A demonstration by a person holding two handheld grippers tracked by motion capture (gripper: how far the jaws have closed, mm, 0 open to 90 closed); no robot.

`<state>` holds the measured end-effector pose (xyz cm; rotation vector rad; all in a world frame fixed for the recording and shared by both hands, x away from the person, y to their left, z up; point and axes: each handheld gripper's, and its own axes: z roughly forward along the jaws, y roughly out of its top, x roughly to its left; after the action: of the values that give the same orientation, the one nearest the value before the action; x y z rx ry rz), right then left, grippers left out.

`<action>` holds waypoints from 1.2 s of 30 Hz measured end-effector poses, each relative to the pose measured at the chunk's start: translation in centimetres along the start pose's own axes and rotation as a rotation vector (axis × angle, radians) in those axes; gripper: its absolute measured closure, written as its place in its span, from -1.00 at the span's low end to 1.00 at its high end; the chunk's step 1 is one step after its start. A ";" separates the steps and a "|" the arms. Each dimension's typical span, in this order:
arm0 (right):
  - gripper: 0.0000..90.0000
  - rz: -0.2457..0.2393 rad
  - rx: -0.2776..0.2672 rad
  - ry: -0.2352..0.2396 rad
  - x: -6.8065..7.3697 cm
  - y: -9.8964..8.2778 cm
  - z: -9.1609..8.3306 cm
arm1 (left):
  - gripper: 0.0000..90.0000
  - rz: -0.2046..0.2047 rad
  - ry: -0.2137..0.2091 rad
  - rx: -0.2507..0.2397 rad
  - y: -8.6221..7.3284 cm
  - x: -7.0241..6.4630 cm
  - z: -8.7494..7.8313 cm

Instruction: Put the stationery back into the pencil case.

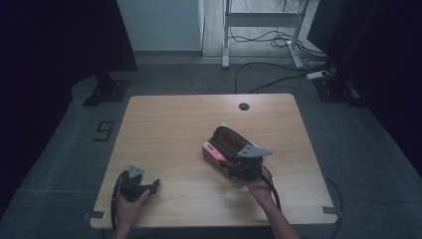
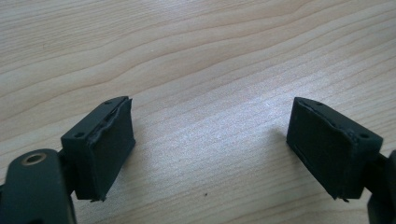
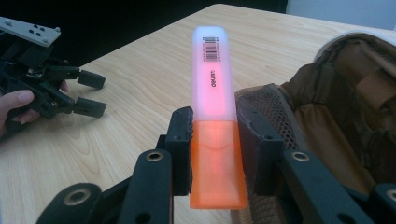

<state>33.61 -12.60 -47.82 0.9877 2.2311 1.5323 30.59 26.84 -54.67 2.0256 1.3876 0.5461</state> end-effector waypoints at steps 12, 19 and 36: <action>0.46 0.018 -0.008 -0.043 -1.9 0.0 -0.9 | -0.67 0.000 0.000 0.000 0.0 0.0 0.0; 0.46 0.018 -0.002 -0.080 -3.4 -0.1 -1.6 | -0.67 0.000 0.000 0.000 0.0 0.0 0.0; 0.46 0.009 0.050 -0.143 -5.3 -0.8 -1.9 | -0.67 0.000 0.000 -0.001 0.0 0.0 0.0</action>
<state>36.14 -17.58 -48.57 1.0876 2.1778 1.3695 30.59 26.83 -54.67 2.0248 1.3877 0.5463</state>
